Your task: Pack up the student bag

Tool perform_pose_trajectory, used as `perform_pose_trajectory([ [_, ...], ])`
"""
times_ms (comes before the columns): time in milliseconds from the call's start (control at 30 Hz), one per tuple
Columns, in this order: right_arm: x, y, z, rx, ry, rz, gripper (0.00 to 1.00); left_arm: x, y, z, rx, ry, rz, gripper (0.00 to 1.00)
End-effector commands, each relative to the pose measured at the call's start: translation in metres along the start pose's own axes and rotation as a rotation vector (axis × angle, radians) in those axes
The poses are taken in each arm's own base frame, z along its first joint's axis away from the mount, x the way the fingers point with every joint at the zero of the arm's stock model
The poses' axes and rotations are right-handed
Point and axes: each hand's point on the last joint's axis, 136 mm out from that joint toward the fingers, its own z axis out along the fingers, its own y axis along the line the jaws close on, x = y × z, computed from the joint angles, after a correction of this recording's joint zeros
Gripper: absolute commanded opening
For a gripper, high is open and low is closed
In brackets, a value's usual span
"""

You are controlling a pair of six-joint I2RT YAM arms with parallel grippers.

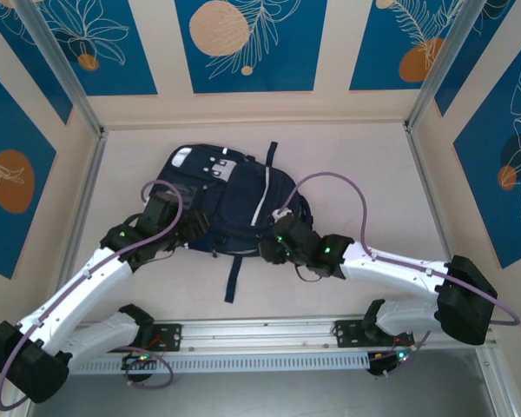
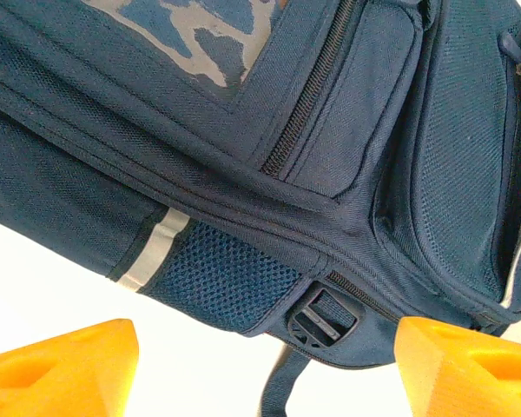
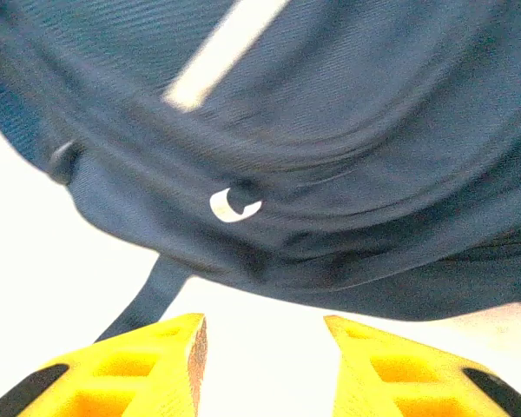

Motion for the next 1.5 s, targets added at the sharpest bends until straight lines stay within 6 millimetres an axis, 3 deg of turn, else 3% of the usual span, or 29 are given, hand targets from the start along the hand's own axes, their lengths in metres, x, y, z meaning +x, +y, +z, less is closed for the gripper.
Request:
perform_pose_trajectory([
  [0,0.017,0.029,0.008,-0.112,0.031,-0.024,0.37,-0.001,0.004,0.001,-0.006,-0.009,-0.052,0.77],
  [133,0.035,0.053,0.025,-0.131,0.088,-0.061,0.34,0.004,0.008,0.0,-0.002,-0.001,-0.075,0.76],
  [367,0.035,0.055,0.052,-0.065,0.067,0.02,0.34,0.005,0.023,-0.008,-0.021,-0.046,-0.077,0.76],
  [533,0.019,-0.014,0.07,0.178,0.073,0.151,0.3,0.004,0.027,-0.01,-0.031,-0.055,-0.067,0.76],
  [667,-0.008,-0.079,0.063,0.301,0.025,0.292,0.28,0.005,0.028,-0.01,-0.034,-0.05,-0.057,0.76],
  [733,-0.021,-0.093,0.055,0.316,-0.003,0.292,0.27,0.005,0.026,-0.01,-0.024,-0.048,-0.053,0.76],
  [800,-0.029,-0.086,0.046,0.266,-0.018,0.238,0.27,0.006,0.023,-0.009,-0.011,-0.042,-0.045,0.75],
  [967,-0.02,-0.017,0.031,-0.063,-0.066,0.015,0.3,0.005,0.019,-0.009,0.006,-0.043,-0.033,0.75],
  [1133,-0.006,0.002,0.043,-0.203,-0.117,-0.104,0.37,0.007,0.017,-0.003,0.02,-0.032,-0.043,0.74],
  [1267,0.003,0.025,0.053,-0.321,-0.207,-0.301,0.43,0.009,0.015,-0.001,0.025,-0.018,-0.046,0.73],
  [1467,-0.006,0.032,0.069,-0.346,-0.253,-0.336,0.44,0.005,0.014,-0.004,0.031,-0.035,-0.04,0.73],
])
